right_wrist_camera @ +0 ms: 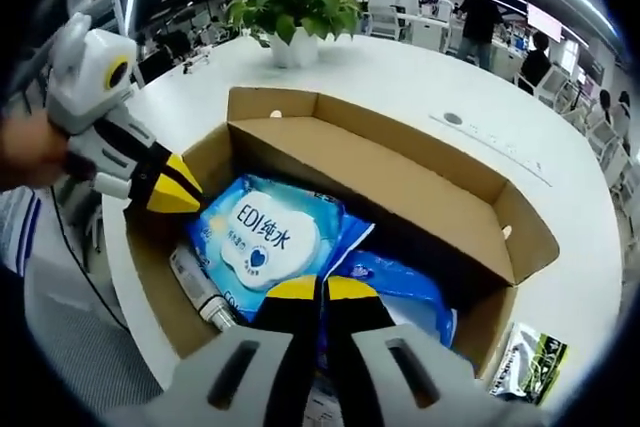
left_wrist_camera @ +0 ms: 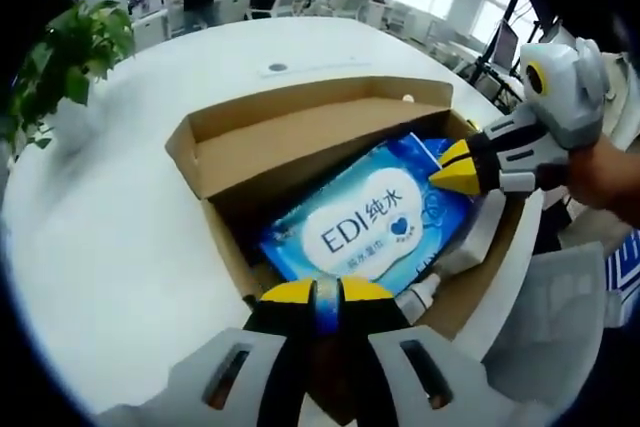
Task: Operate the shoe box by opening the lid, removing the specified soft item, and placing it in the target area until the item is outside and the box remains undamaged.
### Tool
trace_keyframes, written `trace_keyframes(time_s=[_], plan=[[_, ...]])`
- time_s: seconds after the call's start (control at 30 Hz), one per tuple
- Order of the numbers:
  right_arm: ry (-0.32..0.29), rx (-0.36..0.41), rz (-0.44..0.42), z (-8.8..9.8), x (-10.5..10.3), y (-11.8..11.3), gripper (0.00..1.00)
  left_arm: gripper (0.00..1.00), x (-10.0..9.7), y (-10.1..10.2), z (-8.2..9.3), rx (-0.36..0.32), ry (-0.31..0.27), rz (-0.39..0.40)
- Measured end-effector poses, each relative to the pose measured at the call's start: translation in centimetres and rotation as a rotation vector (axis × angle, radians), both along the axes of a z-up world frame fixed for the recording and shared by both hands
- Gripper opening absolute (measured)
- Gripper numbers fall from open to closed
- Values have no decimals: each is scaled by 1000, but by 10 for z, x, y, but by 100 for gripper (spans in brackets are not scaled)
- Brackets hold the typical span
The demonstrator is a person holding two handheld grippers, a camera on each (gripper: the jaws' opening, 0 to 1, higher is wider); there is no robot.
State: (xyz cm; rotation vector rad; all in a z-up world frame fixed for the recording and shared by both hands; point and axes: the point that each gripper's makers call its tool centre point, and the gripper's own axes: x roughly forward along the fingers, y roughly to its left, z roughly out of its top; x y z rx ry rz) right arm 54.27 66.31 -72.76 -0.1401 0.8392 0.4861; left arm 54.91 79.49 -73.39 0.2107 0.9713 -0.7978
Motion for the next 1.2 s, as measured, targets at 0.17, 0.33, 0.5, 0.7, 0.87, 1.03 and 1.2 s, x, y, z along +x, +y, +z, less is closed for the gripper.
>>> trace_keyframes(time_s=[0.17, 0.33, 0.5, 0.7, 0.87, 1.03, 1.2], plan=[[-18, -14, -25, 9, -3, -17, 0, 6, 1, -1, -2, 4, 3, 3], [-11, -26, -50, 5, -6, -33, 0, 6, 1, -8, -2, 4, 10, 1], [3, -22, -76, -1, -9, -44, 0, 8, 1, -22, -4, -2, 31, -10], [7, -15, -78, -4, -10, -44, 0, 9, 0, -34, -8, 8, 37, -25], [12, -5, -82, -5, -12, -45, 0, 9, -1, -35, -13, 29, 51, -20], [13, 5, -82, -7, -12, -46, 0, 10, 0, -38, -19, 28, 72, 1], [15, 12, -85, -9, -13, -45, 0, 10, 0, -37, -23, 41, 74, 8]])
